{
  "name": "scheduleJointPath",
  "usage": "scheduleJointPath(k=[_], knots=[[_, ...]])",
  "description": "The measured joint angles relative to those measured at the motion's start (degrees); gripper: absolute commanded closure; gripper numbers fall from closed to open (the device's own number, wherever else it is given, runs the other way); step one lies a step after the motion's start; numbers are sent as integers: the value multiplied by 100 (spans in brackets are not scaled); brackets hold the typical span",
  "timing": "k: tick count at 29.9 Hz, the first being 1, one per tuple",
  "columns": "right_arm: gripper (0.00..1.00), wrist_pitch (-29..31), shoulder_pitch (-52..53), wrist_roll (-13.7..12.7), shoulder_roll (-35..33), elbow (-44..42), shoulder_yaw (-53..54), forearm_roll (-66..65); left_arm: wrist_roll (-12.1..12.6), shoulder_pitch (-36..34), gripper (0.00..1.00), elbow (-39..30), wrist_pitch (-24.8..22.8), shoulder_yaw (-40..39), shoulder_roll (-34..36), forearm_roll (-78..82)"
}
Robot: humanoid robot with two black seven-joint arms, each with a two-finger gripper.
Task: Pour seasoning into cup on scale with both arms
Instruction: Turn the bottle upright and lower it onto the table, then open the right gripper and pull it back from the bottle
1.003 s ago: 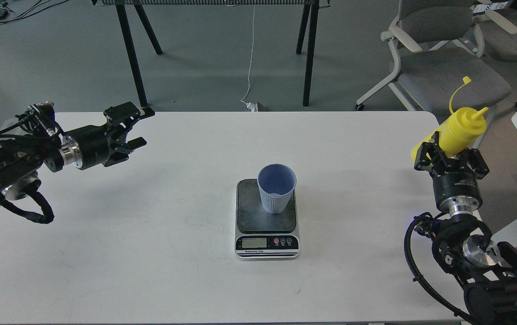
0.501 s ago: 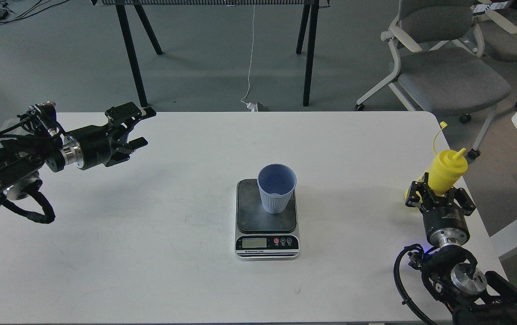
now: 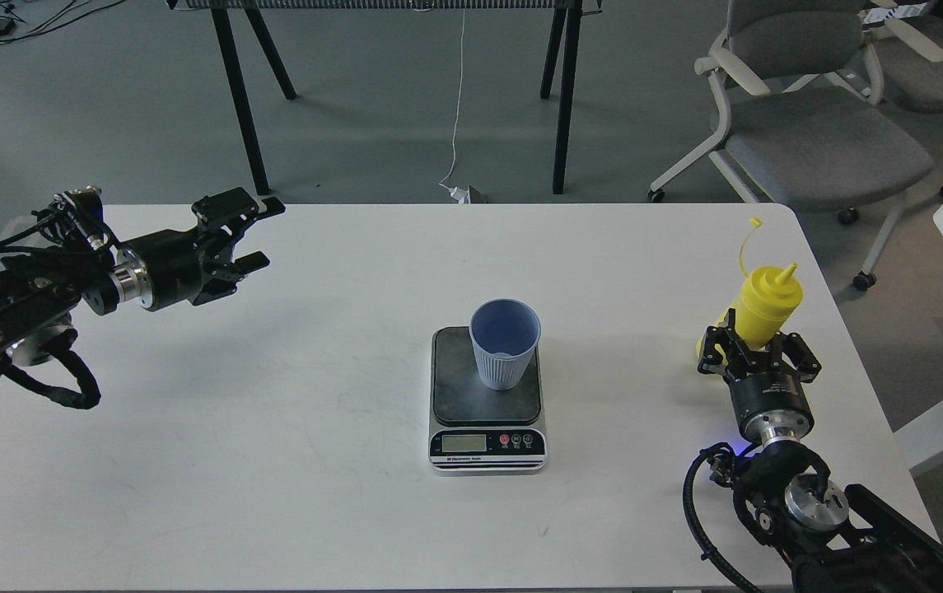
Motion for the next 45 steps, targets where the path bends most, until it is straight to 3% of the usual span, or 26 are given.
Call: scheduleJointPath(k=[6,10,13,21,38,45], knots=[[48,0,-3,-6,2,4,-4,-88,0,-1,1,0,0,0,0,0],[16,0,-29,-14,-17,35,-4,-97,0,-5,1,0,0,0,0,0],[3,0,-45,-51,-22,69,-4,-99,0,-7,1,0,0,0,0,0],[1,0,-179,-285,-40,309,1,-102,0,-24,1,2,0,0,0,0],[1,0,-1354,-278,-785,1759,179,-108,0,-24,1,0,0,-1,0,0],[1,0,-1844,-277,-1079,1977,264,-108,0,-23,1,0,0,-9,0,0]])
